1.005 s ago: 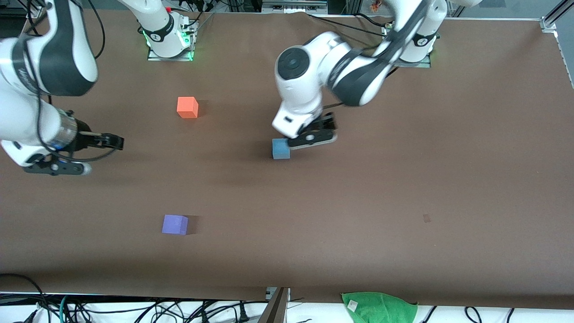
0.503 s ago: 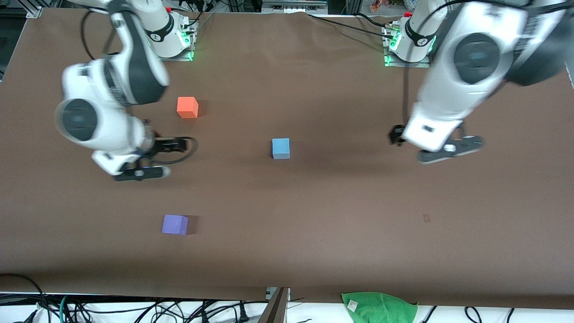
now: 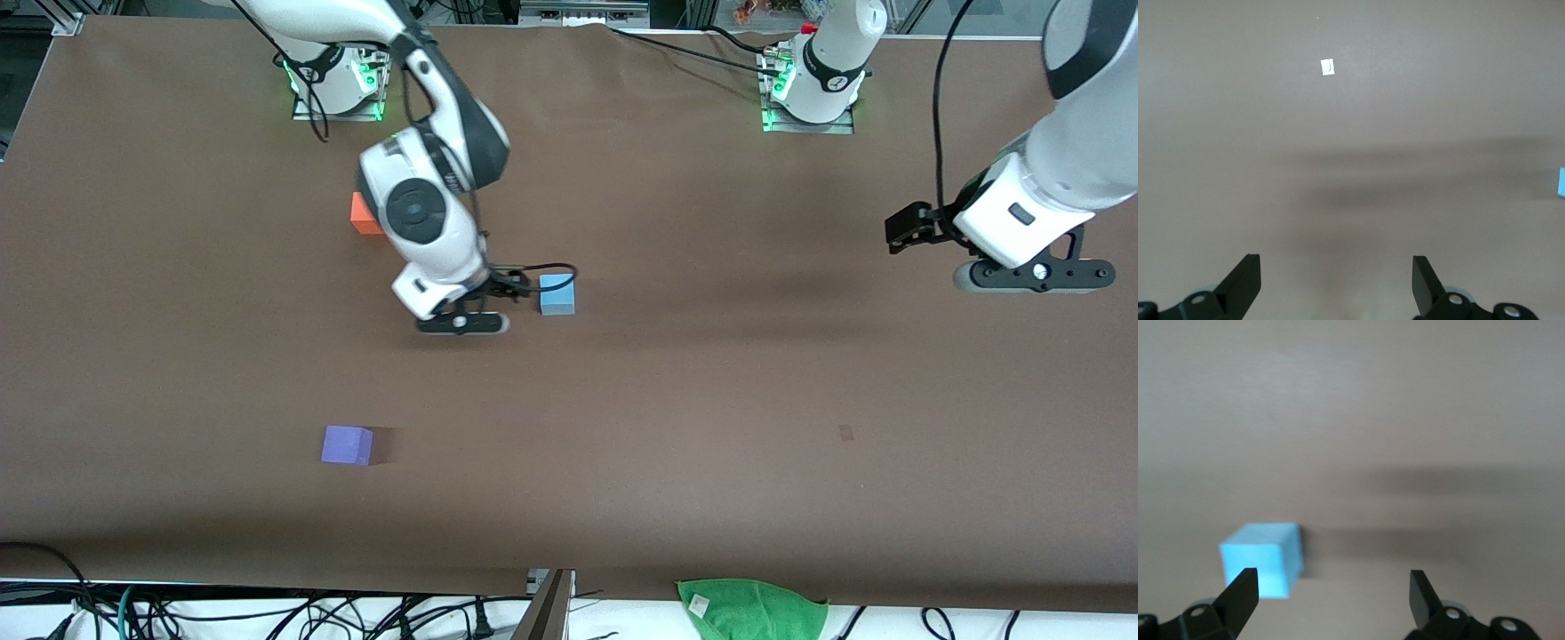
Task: Place blue block between orange and purple blocks
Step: 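Withdraw the left gripper while the right gripper reaches the blue cube, then lower the right gripper and close it on the blue cube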
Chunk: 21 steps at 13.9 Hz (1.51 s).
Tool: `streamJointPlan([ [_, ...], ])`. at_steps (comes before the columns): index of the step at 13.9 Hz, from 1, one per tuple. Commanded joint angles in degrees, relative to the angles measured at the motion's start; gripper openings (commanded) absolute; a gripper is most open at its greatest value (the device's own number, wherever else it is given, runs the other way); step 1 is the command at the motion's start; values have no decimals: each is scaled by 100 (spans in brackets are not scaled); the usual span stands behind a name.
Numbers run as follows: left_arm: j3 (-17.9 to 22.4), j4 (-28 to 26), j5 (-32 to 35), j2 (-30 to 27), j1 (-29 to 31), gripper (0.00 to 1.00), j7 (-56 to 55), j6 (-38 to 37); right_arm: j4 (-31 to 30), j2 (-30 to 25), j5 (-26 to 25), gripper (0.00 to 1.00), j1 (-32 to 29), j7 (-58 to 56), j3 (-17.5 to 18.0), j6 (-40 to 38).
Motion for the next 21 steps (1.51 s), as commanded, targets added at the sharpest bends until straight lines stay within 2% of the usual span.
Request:
streamJointPlan([
  [1, 1101, -729, -178, -528, -754, 100, 839, 480, 12, 305, 95, 100, 344, 238, -47, 587],
  [3, 1139, -1168, -222, -817, -633, 100, 1088, 789, 56, 429, 43, 100, 424, 203, -47, 632],
  [6, 1043, -1223, -152, -1002, -553, 100, 1045, 799, 65, 604, 42, 100, 590, 237, -47, 772],
  [9, 403, -1548, -117, -1249, -80, 100, 327, 816, 65, 877, 25, 100, 880, 430, -47, 1307],
  [10, 340, -1566, -65, -1284, -70, 100, 254, 816, 65, 964, 16, 100, 933, 474, -47, 1492],
  [16, 330, -1531, -152, -1284, 71, 100, 298, 790, -101, 1044, -54, 100, 1048, 475, -82, 1546],
  [17, 330, -1470, -143, -1276, 36, 100, 324, 659, -119, 1044, -54, 92, 1074, 475, -91, 1546],
  [21, 322, -1381, -152, -1258, -8, 100, 324, 597, -216, 1088, -151, 21, 1039, 449, -153, 1546],
])
